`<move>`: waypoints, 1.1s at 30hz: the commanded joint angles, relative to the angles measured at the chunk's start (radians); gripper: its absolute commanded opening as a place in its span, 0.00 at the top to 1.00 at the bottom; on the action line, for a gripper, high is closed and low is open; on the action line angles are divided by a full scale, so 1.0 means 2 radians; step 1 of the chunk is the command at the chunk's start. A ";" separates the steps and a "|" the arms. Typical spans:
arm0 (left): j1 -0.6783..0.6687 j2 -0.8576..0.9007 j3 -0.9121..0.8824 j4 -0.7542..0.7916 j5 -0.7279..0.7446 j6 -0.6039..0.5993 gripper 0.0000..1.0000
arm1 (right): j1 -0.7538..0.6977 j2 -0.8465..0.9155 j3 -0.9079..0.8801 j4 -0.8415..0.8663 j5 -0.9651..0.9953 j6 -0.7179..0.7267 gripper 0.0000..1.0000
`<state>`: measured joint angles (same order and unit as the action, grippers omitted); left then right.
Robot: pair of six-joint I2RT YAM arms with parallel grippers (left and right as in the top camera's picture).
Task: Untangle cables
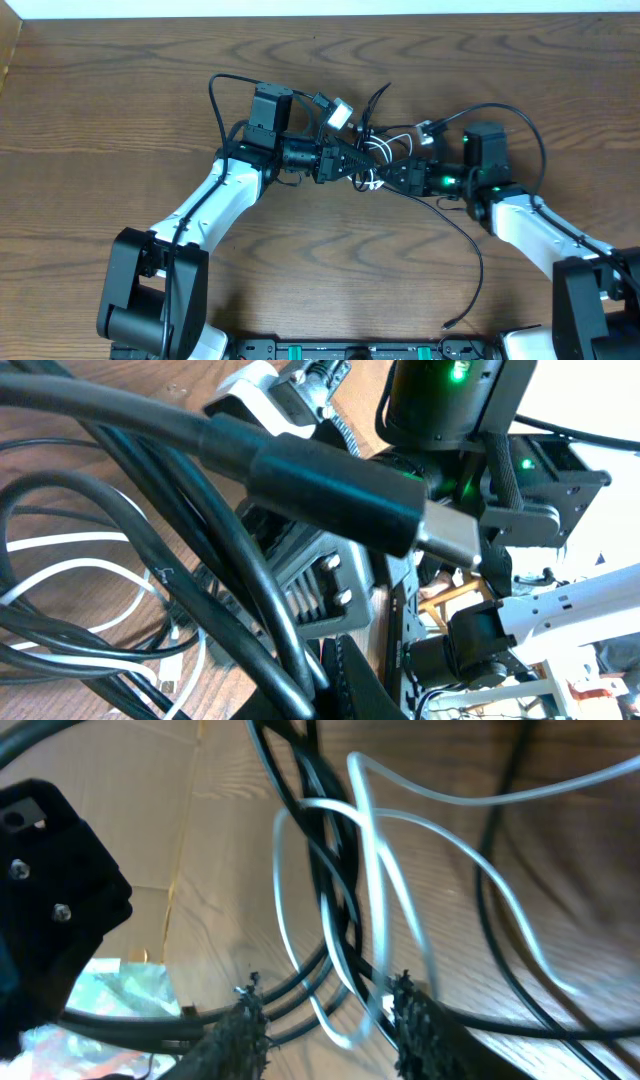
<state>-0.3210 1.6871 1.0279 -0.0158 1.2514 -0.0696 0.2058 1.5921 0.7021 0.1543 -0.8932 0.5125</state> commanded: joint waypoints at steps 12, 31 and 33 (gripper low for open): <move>0.002 -0.004 0.004 -0.010 -0.044 0.012 0.92 | -0.017 0.002 0.001 0.113 -0.092 -0.012 0.99; 0.002 -0.004 0.005 -0.137 -0.640 -0.316 0.92 | -0.294 -0.136 0.001 0.042 -0.104 -0.029 0.99; 0.001 -0.004 0.004 -0.119 -0.566 -0.294 0.92 | -0.291 -0.136 0.001 0.016 -0.104 -0.042 0.96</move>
<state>-0.3225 1.6871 1.0290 -0.2878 0.0673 -0.5819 -0.3759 1.3327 0.6991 0.2321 -1.0958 0.4763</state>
